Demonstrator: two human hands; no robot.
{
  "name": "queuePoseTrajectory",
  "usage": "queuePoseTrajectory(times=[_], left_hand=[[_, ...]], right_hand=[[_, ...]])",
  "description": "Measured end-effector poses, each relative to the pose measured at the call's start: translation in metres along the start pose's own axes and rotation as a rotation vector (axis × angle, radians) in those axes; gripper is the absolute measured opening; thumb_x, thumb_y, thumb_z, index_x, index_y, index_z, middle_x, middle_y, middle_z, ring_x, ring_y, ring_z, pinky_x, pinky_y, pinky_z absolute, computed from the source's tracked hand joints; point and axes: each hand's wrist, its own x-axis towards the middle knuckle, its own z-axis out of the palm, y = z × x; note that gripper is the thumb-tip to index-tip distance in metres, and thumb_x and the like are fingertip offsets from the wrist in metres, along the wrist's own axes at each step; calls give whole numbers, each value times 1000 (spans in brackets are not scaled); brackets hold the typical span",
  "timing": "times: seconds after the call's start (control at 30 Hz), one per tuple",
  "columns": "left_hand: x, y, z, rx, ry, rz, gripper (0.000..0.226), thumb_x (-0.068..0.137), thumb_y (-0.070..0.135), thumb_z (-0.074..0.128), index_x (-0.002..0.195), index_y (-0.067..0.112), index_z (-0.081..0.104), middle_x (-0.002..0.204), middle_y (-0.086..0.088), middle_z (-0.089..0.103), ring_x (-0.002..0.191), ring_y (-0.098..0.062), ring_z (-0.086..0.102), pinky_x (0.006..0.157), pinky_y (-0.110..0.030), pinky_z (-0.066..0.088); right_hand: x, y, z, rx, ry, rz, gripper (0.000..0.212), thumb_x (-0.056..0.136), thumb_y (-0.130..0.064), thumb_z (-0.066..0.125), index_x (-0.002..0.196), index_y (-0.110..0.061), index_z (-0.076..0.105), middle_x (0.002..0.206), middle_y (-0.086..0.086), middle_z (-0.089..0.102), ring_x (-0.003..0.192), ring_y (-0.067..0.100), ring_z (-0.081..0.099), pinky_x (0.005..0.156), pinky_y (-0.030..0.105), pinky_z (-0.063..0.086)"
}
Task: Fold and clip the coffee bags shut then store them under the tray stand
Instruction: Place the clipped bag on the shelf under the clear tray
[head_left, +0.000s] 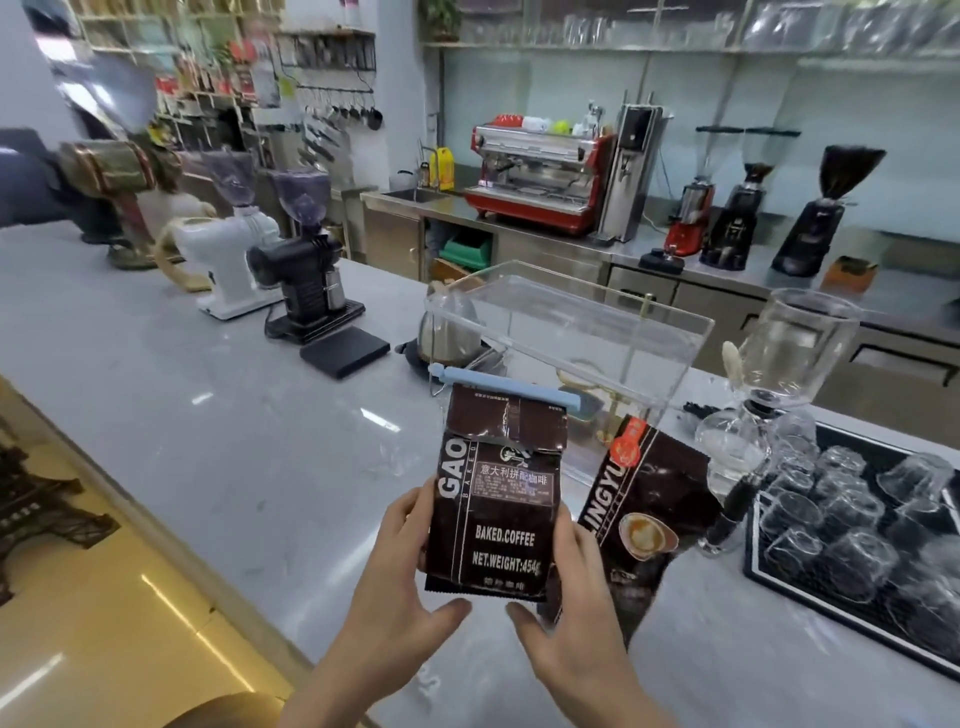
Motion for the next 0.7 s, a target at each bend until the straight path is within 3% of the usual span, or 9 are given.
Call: queuePoseTrajectory(times=[0.1, 0.23, 0.33, 0.5, 0.63, 0.7], left_hand=[[16, -16, -8, 15, -14, 10, 111, 63, 10, 75, 149, 55, 21, 134, 28, 39, 106, 2, 53, 80, -3, 43], [39, -36, -13, 3, -35, 23, 101, 70, 11, 76, 152, 43, 28, 132, 25, 46, 105, 3, 53, 78, -2, 43], [57, -49, -15, 3, -43, 29, 103, 70, 6, 79, 151, 47, 29, 130, 32, 49, 107, 3, 54, 79, -3, 43], [85, -61, -12, 40, -39, 44, 119, 71, -5, 79, 136, 74, 20, 113, 42, 53, 102, 8, 49, 83, 2, 37], [109, -67, -9, 23, -42, 48, 117, 74, -5, 78, 126, 83, 21, 94, 17, 59, 101, 10, 48, 84, 0, 37], [120, -69, -6, 5, -19, 61, 113, 76, -5, 78, 123, 84, 26, 93, 15, 55, 100, 12, 48, 84, 3, 35]], right_hand=[[18, -2, 14, -79, 20, -22, 114, 77, -9, 77, 146, -53, -2, 132, -34, 29, 117, -12, 43, 103, 12, 41], [40, -2, 25, -123, 51, 9, 109, 77, -10, 77, 148, -49, 4, 120, -35, 35, 105, -16, 43, 90, -3, 36], [54, 0, 28, -138, 69, 41, 104, 76, -10, 79, 149, -43, 11, 114, -32, 38, 101, -19, 43, 85, -7, 36], [77, -2, 29, -136, 124, 100, 97, 74, -10, 80, 147, -45, 27, 111, -35, 42, 104, -16, 46, 85, -7, 35], [94, 0, 28, -115, 158, 142, 88, 76, -10, 80, 146, -40, 36, 119, -34, 46, 114, -22, 42, 88, -7, 36], [104, 2, 27, -115, 176, 165, 84, 77, -12, 80, 146, -36, 38, 121, -31, 48, 116, -23, 40, 90, -5, 36]])
